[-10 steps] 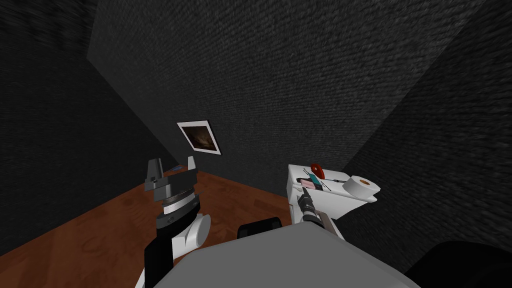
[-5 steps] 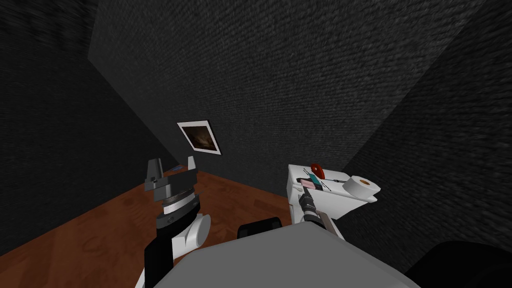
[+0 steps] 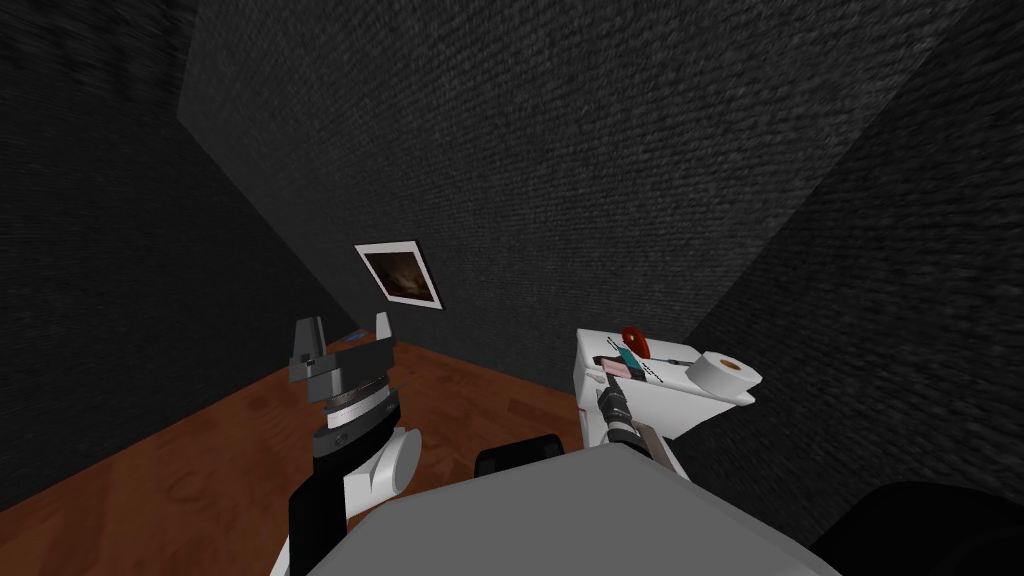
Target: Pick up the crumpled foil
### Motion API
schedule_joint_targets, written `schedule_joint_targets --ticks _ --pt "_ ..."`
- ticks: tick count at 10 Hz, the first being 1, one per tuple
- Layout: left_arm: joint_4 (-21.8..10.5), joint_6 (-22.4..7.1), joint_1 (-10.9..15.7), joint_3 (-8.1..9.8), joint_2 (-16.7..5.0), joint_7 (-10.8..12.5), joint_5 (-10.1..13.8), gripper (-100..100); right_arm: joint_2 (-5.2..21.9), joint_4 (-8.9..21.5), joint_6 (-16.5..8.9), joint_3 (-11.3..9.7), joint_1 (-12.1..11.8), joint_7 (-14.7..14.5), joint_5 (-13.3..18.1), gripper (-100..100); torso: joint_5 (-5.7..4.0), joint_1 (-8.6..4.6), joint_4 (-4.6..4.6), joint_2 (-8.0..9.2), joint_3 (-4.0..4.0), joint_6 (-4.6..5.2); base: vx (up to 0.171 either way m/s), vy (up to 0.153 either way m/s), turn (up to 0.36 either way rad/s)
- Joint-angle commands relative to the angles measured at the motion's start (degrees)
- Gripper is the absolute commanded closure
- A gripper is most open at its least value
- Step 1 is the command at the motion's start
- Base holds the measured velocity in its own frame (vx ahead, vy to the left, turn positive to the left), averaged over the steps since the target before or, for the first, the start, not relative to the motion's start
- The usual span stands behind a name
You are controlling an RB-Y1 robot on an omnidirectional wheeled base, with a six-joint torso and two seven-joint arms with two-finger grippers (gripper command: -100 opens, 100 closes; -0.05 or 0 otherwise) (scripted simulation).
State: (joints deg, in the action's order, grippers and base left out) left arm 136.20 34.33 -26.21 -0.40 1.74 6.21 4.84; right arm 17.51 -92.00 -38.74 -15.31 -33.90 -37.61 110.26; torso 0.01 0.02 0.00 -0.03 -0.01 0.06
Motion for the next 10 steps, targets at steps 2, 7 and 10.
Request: schedule_joint_targets --ticks 2,7,10 --pt "0.0 0.0 0.0 0.0 0.0 0.0 0.0 0 0.59 0.71 -1.36 0.11 0.25 -0.39 1.7 -100 0.0 0.0 0.0 0.0 0.0 0.0 -0.002 0.0 0.008" --pt "0.0 0.0 0.0 0.0 0.0 0.0 0.0 0 0.8 0.98 -1.86 0.15 0.34 -0.53 2.32 -100 0.0 0.0 -0.01 -0.04 -0.02 0.01 -0.001 0.0 0.003" --pt "0.0 0.0 0.0 0.0 0.0 0.0 0.0 0 0.8 0.98 -1.86 0.15 0.34 -0.53 2.32 -100 0.0 0.0 -0.01 -0.04 -0.02 0.01 0.002 0.0 -0.008"
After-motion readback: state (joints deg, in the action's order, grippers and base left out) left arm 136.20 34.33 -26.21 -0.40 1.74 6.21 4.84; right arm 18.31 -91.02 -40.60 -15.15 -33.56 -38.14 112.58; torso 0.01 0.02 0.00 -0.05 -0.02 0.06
